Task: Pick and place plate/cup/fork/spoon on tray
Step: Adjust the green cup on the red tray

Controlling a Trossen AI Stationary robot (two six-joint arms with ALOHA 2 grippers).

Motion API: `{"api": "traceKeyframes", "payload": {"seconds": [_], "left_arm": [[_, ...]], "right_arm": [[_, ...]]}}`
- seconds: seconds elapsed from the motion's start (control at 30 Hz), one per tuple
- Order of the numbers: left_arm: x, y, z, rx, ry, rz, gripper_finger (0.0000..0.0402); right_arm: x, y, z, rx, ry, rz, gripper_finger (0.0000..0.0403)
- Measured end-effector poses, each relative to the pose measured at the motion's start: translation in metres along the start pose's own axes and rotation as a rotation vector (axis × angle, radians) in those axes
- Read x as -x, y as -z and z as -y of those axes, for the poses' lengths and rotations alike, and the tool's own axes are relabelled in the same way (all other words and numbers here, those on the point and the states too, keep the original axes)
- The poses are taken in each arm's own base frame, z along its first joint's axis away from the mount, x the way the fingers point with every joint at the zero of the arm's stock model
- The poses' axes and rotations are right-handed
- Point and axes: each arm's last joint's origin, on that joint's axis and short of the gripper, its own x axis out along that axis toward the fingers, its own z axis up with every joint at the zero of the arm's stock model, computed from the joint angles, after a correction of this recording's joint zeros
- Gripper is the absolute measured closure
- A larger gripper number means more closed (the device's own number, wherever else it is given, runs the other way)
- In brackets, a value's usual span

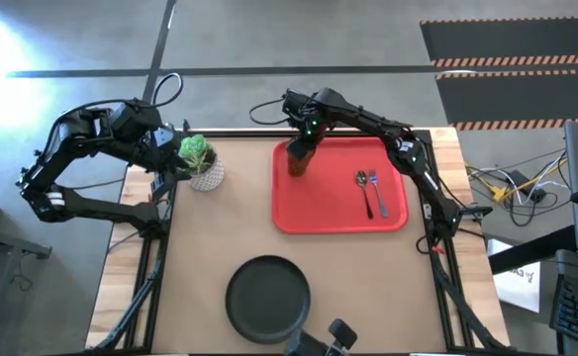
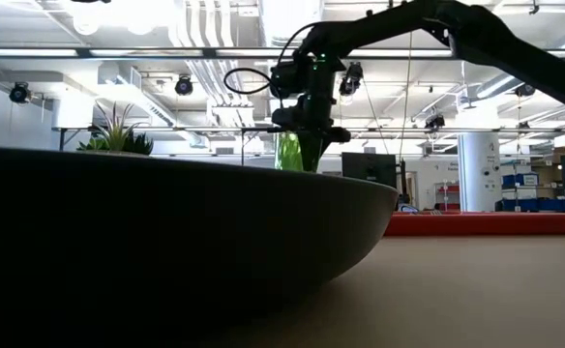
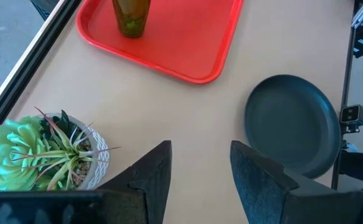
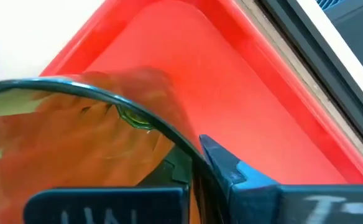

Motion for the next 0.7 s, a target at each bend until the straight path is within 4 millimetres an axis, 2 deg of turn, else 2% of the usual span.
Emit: {"api": "traceKeyframes", "payload": {"seconds": [0.33, 0.7], "left_arm": [[0.0, 0.0, 0.0, 0.0, 0.0, -0.001, 0.0255], [0.0, 0.0, 0.0, 0.0, 0.0, -0.001, 0.0255]], "right_arm": [[0.017, -0.004, 0.004, -0.019, 0.016, 0.095, 0.0394], [0.019, -0.005, 0.023, -0.08, -0.038, 0.07, 0.0394]]}}
